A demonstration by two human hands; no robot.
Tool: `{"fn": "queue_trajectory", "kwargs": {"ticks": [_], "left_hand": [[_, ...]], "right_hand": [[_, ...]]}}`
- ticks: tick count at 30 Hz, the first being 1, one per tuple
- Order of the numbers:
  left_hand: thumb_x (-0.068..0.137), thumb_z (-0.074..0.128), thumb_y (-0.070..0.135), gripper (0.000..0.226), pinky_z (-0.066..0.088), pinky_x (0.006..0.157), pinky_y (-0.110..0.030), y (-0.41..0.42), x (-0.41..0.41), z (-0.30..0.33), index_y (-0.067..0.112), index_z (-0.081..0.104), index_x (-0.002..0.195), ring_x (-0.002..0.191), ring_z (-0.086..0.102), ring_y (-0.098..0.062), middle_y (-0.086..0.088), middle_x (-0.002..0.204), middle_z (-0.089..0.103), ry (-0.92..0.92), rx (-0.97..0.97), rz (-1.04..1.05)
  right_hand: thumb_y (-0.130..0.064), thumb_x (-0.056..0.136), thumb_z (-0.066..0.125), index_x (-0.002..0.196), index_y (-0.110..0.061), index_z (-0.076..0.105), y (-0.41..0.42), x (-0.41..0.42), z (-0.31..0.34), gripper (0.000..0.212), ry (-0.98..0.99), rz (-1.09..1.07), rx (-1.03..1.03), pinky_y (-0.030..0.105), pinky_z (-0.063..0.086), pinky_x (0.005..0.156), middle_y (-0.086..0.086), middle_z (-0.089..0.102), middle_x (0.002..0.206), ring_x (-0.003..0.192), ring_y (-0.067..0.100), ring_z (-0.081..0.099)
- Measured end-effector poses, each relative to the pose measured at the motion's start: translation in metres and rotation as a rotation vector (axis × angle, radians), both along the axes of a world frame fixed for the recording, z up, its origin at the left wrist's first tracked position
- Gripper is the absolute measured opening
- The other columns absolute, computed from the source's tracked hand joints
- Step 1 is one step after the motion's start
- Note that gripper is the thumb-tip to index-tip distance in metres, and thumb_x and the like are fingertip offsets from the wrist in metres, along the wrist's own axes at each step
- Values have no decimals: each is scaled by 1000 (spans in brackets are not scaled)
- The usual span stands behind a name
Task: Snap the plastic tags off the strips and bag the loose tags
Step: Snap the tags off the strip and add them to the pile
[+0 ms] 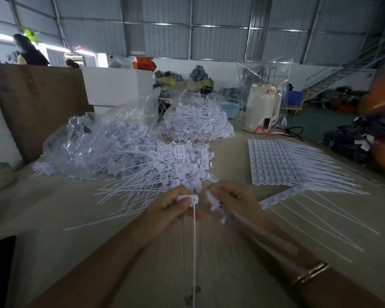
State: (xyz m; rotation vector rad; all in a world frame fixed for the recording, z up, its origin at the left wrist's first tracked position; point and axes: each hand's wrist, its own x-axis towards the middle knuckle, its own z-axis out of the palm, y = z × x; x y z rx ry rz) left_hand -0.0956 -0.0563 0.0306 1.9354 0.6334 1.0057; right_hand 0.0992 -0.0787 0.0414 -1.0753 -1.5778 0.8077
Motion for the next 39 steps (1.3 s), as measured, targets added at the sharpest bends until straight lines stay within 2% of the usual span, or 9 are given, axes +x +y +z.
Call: {"fn": "queue_trajectory", "kwargs": {"ticks": [3, 7, 9, 14, 18, 24, 29, 34, 39], "left_hand": [[91, 51, 25, 31, 40, 69, -24, 0, -8, 0, -4, 60, 86, 76, 62, -12, -8, 80, 68, 5, -19, 76], [86, 54, 27, 20, 39, 72, -23, 5, -8, -5, 16, 69, 90, 77, 54, -7, 9, 80, 60, 409, 454, 304], [86, 51, 30, 31, 40, 76, -24, 5, -5, -3, 12, 70, 102, 83, 53, -11, 6, 88, 56, 403, 588, 394], [81, 52, 47, 35, 37, 71, -18, 0, 11, -3, 15, 66, 77, 77, 54, -5, 12, 76, 59, 316, 383, 355], [86, 63, 20, 24, 39, 61, -15, 2, 13, -4, 31, 54, 67, 66, 54, -2, 10, 66, 57, 263, 227, 371], [90, 59, 22, 21, 34, 59, -18, 4, 7, -9, 22, 57, 69, 62, 48, -2, 8, 65, 52, 330, 245, 300], [85, 56, 43, 20, 36, 63, -19, 5, 2, -4, 25, 63, 79, 72, 52, -3, 9, 70, 57, 307, 381, 263], [80, 39, 52, 15, 30, 75, -33, 1, 2, 2, 44, 45, 69, 83, 45, 7, 32, 84, 54, 365, 431, 211], [80, 47, 41, 41, 38, 70, -39, 4, -15, 0, 4, 60, 70, 73, 51, -22, -8, 69, 55, 135, 325, 157]], "right_hand": [[-13, 89, 55, 85, -23, 66, -4, 14, 3, 16, 39, -65, 18, 19, 52, 50, -1, 68, 79, 67, 7, 65], [-22, 81, 70, 95, -41, 56, -4, 3, -8, 28, -418, -74, 113, 14, 48, 67, -10, 59, 84, 76, 1, 56], [-27, 79, 71, 107, -40, 50, -3, -6, -9, 37, -508, -53, 158, 19, 49, 67, -12, 56, 84, 78, 2, 55], [-21, 81, 70, 123, -18, 45, -3, -22, -12, 49, -534, 61, 295, 28, 50, 70, -5, 59, 93, 80, 7, 59], [-31, 82, 69, 113, -24, 51, -3, -6, -5, 37, -478, 83, 173, 23, 49, 82, -9, 62, 105, 96, 2, 59], [-33, 87, 61, 90, -27, 55, -3, 3, -6, 9, -814, -83, 313, 18, 32, 57, -16, 50, 79, 67, -1, 43], [-28, 87, 63, 88, -24, 67, -2, 7, -4, 6, -593, -23, 249, 27, 43, 62, -10, 63, 75, 66, 7, 55], [-15, 90, 58, 78, -21, 68, -6, 4, -3, 16, -443, 114, 159, 10, 44, 61, -20, 63, 69, 63, -1, 58], [-17, 92, 54, 80, -25, 62, 1, 28, -1, 16, -170, -149, 75, 23, 50, 64, -11, 64, 73, 63, 3, 57]]}}
